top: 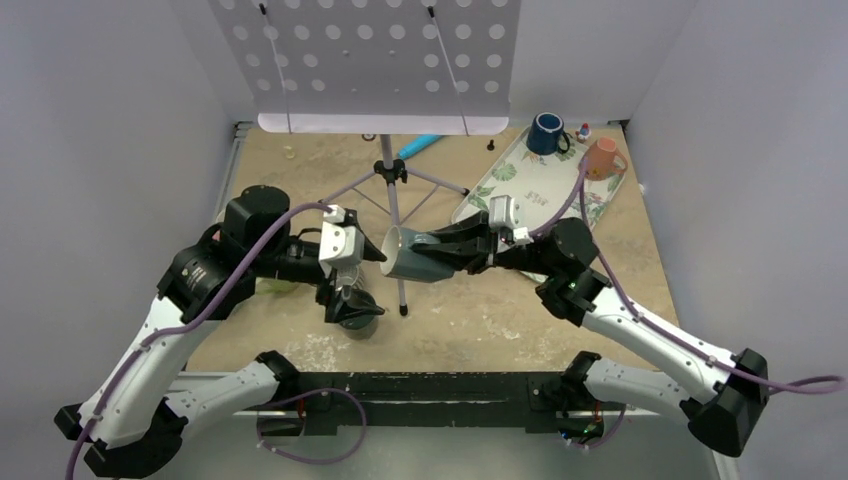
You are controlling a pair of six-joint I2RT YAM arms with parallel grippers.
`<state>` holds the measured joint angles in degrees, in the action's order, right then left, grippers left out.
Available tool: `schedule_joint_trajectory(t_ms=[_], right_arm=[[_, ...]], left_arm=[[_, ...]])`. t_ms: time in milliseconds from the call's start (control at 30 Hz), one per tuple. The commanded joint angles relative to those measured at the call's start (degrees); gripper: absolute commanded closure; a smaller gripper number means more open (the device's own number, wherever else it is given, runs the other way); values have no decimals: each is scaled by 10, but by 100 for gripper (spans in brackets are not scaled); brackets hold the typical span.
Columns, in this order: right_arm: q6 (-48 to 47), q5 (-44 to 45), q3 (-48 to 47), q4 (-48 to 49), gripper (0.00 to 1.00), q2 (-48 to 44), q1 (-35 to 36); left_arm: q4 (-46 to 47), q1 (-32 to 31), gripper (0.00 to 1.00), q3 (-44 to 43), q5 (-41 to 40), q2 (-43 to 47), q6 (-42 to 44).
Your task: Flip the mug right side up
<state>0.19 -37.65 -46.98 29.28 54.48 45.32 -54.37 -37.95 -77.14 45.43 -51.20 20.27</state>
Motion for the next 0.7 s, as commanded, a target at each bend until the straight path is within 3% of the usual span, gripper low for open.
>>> schedule_joint_trajectory(t_ms=[0,233,267,367,400,500,533,600,667], right_arm=[[93,68,-29,213,100,21,27],[106,93,-42,266,100,64,48],[110,89,-41,275,100,69,48],[111,77,-55,248,100,85,48],[110,82,-59,227,93,84,48],[84,151,-66,120,46,62,48],[70,188,-69,77,35,52,47],[62,293,-81,-20,21,35,44],[62,400,-94,-113,17,28,34]], left_arm=[[52,-1,13,-28,54,-19,-38],[73,-3,31,-8,53,-41,-49],[77,-3,41,-4,51,-42,-51],[88,-3,96,6,28,-44,-60],[87,-3,100,6,16,-45,-60],[36,-6,100,2,-24,-53,-12],[8,-13,100,2,-49,-58,20],[-48,-34,100,7,-110,-76,80],[-126,-51,100,7,-144,-103,135]])
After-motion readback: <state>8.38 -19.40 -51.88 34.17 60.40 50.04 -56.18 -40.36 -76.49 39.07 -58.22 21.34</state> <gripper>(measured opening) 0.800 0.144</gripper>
